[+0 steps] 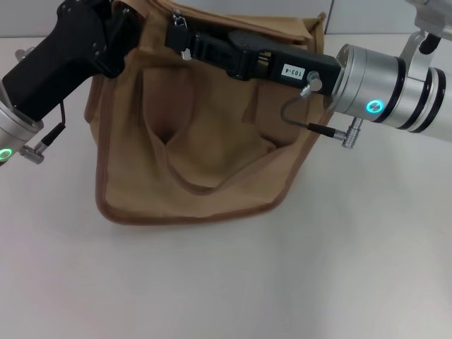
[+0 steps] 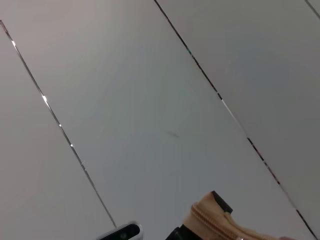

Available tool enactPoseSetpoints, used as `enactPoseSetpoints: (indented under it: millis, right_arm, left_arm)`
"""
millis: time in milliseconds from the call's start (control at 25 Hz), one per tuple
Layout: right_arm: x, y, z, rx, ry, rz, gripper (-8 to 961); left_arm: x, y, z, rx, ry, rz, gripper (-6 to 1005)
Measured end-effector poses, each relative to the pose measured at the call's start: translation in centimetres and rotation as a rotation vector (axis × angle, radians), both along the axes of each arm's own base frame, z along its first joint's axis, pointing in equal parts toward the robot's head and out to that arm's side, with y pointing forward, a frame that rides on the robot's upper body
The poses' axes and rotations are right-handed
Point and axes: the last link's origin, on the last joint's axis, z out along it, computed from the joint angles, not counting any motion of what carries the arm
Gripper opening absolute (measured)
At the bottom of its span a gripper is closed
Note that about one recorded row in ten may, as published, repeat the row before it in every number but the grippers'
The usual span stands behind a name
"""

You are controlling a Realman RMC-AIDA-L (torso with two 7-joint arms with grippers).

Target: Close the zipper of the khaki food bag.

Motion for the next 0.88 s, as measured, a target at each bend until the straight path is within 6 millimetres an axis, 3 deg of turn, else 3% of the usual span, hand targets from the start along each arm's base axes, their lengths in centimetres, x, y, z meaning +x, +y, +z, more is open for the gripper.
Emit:
enactPoseSetpoints:
  millis: [80,280,520,880]
  right_arm:
    - [0.1,0.0,0.1,0.007,0.000,0.001,375]
    - [0.2,0.0,0.2,0.014,0.000,-0.001,154]
    - [0.7,-0.2,0.2,0.016,-0.001,-0.010,3]
    - [4.1,-1.1,1.1,0.037,0.008,-0.106,2]
  left_arm:
    - [0.0,0.0,0.0,0.000,-0.001,-0.001,30]
    - [0.0,0.0,0.0,-0.001,-0.002,-0.003,30]
    - [-0.3,-0.3,0.0,0.004,-0.002,0.009,30]
    - [-1.4,-0.6,0.6,0.030,-0.004,0.043,30]
